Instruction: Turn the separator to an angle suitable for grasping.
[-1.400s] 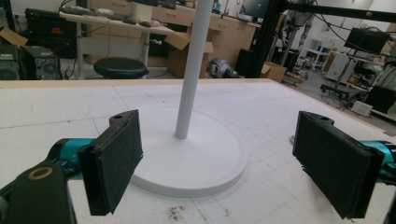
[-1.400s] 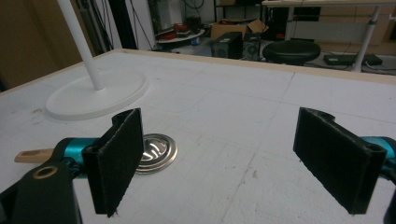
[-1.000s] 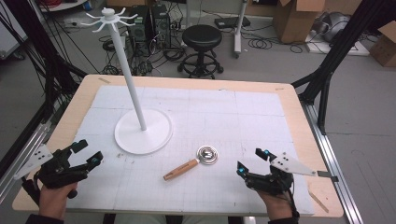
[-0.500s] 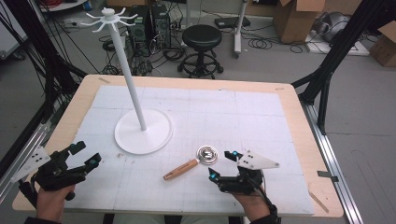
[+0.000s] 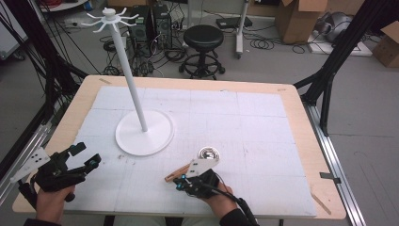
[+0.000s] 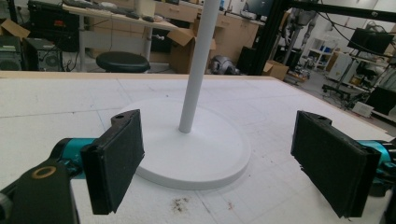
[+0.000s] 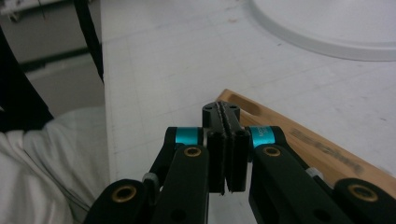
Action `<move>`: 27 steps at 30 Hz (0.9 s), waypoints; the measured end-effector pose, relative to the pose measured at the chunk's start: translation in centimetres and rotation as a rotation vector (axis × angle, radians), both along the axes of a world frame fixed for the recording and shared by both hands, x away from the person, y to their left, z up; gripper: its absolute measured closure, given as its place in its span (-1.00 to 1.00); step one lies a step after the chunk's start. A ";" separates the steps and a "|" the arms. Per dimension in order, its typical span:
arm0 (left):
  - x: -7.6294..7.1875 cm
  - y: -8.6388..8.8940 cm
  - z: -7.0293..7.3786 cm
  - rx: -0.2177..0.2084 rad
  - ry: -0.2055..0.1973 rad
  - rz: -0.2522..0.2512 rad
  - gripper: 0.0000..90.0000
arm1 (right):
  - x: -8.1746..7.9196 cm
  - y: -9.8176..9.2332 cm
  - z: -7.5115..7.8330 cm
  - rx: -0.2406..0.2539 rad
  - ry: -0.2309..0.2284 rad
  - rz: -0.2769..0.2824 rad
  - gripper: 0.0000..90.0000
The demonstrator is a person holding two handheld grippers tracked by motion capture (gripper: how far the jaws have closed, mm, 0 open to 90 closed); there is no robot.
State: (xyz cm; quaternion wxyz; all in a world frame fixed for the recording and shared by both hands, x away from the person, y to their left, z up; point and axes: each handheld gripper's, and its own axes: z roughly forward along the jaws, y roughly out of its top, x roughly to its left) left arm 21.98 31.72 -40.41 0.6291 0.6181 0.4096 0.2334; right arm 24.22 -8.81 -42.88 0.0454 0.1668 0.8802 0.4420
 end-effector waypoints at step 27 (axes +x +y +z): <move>0.2 0.1 -0.1 -0.007 0.006 0.003 -0.60 | 4.5 0.9 -0.9 -0.134 -0.022 -0.234 0.98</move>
